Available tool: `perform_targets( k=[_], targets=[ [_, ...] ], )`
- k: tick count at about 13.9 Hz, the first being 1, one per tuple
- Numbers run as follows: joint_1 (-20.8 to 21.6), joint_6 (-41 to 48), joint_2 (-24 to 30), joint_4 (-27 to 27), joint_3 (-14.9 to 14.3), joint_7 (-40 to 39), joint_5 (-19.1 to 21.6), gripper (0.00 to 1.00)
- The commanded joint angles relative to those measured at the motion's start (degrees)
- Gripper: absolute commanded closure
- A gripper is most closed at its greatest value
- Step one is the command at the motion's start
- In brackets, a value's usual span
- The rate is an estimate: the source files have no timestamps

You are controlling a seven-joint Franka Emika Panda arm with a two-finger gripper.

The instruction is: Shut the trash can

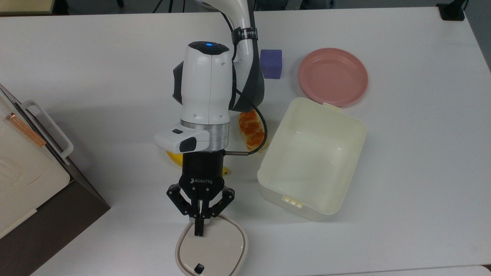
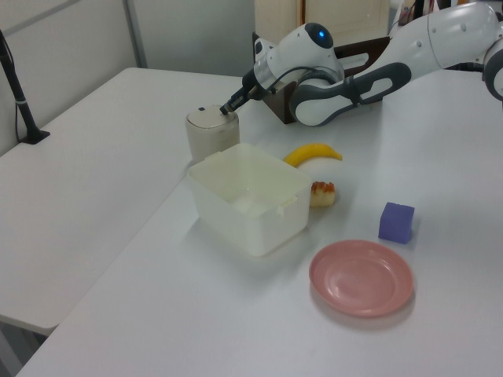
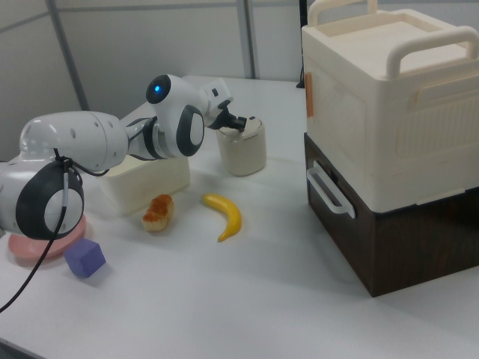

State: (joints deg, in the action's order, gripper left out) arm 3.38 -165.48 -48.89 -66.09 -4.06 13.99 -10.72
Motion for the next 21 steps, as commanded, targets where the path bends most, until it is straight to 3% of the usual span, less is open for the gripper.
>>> perform_targets(
  k=[1,11,15,21],
  targets=[
    [0.75,-1.06,-1.39,1.92,-1.48,4.02,-1.15,0.94],
    [0.93,-2.83,-1.56,1.93,-1.39,7.2,-1.41,0.94],
    [1.19,-2.65,-2.88,-0.97,-1.22,7.11,-7.1,0.94],
    [1.45,-2.48,-3.41,-1.67,-1.22,7.11,-7.74,0.94]
  ],
)
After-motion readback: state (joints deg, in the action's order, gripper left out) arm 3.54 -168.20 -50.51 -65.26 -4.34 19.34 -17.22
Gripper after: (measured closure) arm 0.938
